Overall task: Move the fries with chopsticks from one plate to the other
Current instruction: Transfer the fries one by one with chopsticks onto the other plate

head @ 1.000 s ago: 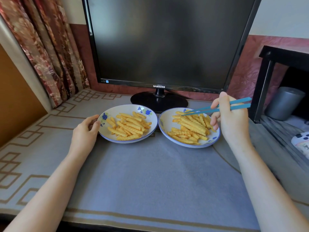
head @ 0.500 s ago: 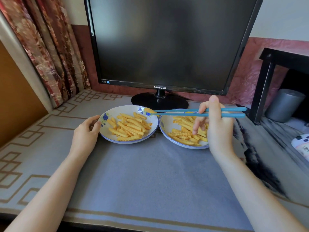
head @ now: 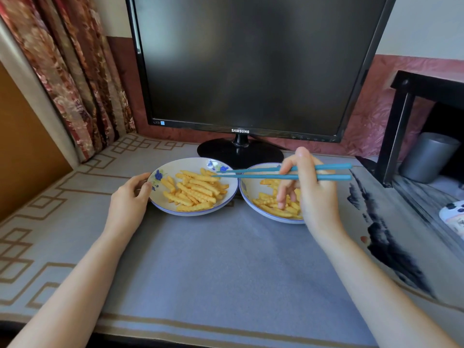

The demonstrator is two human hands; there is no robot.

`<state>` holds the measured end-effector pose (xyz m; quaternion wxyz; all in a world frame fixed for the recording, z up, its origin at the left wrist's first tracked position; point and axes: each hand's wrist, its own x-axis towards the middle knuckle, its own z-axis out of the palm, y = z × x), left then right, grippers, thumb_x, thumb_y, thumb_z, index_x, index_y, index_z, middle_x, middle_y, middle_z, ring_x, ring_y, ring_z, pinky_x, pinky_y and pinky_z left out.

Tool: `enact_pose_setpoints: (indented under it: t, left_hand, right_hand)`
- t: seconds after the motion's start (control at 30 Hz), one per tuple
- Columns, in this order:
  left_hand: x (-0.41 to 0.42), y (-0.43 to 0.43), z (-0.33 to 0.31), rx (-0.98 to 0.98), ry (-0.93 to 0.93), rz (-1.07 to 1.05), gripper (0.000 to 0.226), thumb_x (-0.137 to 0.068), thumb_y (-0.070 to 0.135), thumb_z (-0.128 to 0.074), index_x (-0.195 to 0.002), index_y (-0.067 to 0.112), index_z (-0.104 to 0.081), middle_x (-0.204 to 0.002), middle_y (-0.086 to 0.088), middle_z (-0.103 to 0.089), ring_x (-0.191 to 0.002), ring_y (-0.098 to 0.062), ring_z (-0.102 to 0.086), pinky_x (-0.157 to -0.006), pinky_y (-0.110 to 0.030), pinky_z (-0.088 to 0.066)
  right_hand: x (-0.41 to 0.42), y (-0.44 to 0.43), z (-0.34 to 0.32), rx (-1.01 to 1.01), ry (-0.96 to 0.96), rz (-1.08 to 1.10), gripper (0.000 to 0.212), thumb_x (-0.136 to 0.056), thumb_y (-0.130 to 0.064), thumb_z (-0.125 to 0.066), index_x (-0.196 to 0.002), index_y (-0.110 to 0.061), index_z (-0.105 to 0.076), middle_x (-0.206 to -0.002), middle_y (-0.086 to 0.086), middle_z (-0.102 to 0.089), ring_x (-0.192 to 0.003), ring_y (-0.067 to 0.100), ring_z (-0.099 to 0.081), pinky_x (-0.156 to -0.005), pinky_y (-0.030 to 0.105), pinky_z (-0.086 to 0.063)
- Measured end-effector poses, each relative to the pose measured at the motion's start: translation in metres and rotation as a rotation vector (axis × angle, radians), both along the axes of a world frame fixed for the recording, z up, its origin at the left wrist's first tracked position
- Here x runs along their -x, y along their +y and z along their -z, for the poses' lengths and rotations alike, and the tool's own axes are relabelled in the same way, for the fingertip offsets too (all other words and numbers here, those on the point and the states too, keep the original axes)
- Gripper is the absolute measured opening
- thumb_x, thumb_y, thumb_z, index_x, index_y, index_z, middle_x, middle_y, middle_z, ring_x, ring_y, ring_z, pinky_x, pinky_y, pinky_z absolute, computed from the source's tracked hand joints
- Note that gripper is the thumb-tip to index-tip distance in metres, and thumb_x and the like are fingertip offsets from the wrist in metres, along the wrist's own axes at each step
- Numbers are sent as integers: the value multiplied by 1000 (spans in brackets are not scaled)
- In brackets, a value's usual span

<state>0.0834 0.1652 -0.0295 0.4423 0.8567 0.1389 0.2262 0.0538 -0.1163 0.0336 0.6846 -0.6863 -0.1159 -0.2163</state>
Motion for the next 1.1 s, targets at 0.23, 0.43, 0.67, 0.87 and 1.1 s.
enact_pose_setpoints:
  t: [0.23,0.43,0.67,0.87,1.1]
  left_hand:
    - [0,0,1,13,-2,5,32,-96,20,-45,-124,16,-60,-118,-6,-65,-111,-18,-54,-84,-24,-34]
    - [0,1,1,15,-6,7,32,-96,19,-45,-124,16,-60,-118,-6,-64,-103,-12,-52,-84,-24,-35]
    - [-1,1,1,17,-5,5,33,-96,19,-46,-125,15,-60,-118,-5,-65,-98,-9,-50,-84,-23,-34]
    - [-1,0,1,21,-3,1,32,-96,21,-45,-125,17,-59,-120,-4,-63,-105,-12,-52,-85,-24,-34]
    - [1,-2,-1,12,-14,11,31,-96,19,-45,-123,17,-60,-117,-5,-64,-98,-10,-49,-84,-24,-34]
  right_hand:
    - [-13,-43,-12,29,-15,194,41,-104,-27,-37,-71,-9,-52,-41,14,-43,-32,20,-39,-37,17,-30]
    - [-16,-64,-19,110,-4,247,40,-103,-28,-37,-71,-9,-52,-39,10,-46,-29,16,-39,-35,16,-30]
    - [-11,-92,-36,106,39,226,41,-102,-26,-36,-69,-9,-51,-36,10,-48,-25,17,-36,-32,15,-26]
    - [-7,-104,-39,129,74,223,39,-101,-28,-37,-69,-10,-51,-36,10,-47,-26,18,-38,-32,16,-24]
    - [-5,-98,-40,148,81,221,41,-102,-28,-37,-68,-9,-50,-36,7,-46,-26,18,-39,-33,12,-27]
